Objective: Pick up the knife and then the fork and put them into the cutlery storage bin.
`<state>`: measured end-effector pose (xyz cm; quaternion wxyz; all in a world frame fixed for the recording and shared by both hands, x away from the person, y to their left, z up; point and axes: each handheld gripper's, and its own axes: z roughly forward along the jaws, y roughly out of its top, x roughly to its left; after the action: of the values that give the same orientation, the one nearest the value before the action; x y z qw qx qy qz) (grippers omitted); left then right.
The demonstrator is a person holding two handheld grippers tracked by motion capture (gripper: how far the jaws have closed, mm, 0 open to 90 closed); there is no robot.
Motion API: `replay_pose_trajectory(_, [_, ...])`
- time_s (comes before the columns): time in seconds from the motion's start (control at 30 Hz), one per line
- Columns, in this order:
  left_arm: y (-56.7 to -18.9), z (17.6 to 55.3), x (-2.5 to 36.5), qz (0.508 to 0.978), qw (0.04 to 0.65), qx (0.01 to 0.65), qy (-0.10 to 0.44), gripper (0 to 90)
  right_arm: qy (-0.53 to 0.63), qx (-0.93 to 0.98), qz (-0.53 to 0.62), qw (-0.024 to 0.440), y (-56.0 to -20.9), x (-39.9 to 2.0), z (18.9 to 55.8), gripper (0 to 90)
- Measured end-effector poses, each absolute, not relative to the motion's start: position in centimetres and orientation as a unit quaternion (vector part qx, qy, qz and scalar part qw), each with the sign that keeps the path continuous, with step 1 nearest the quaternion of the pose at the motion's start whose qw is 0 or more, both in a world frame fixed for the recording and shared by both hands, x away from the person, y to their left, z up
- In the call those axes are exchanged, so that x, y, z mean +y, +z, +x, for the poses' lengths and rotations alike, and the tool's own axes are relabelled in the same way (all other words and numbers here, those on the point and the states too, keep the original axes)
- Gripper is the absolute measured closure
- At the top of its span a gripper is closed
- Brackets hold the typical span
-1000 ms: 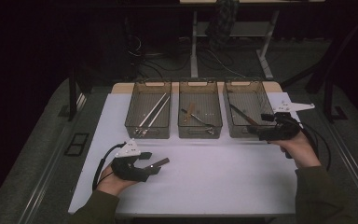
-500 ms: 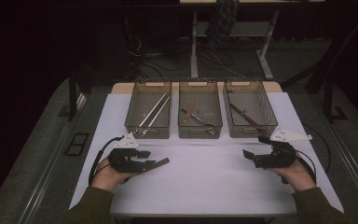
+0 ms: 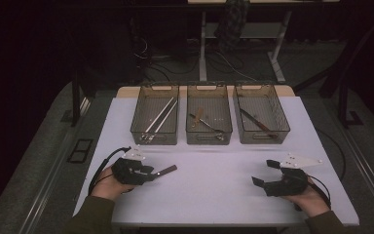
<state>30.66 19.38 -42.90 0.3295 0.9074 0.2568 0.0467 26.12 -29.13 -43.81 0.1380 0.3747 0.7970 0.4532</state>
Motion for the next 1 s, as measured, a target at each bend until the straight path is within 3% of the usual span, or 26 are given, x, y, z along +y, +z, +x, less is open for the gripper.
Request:
replay_pose_trajectory(0.4, [-43.5,30.4,18.9,0.922,0.307,0.227,0.061,75.9,0.449,0.802,0.37,0.135,-44.0,-28.9,26.3,11.8])
replay_pose_trajectory(1.0, [-41.6,29.6,15.1,0.928,0.329,0.168,0.043,76.5,0.44,0.838,0.303,0.112,-42.8,-28.0,27.3,12.4])
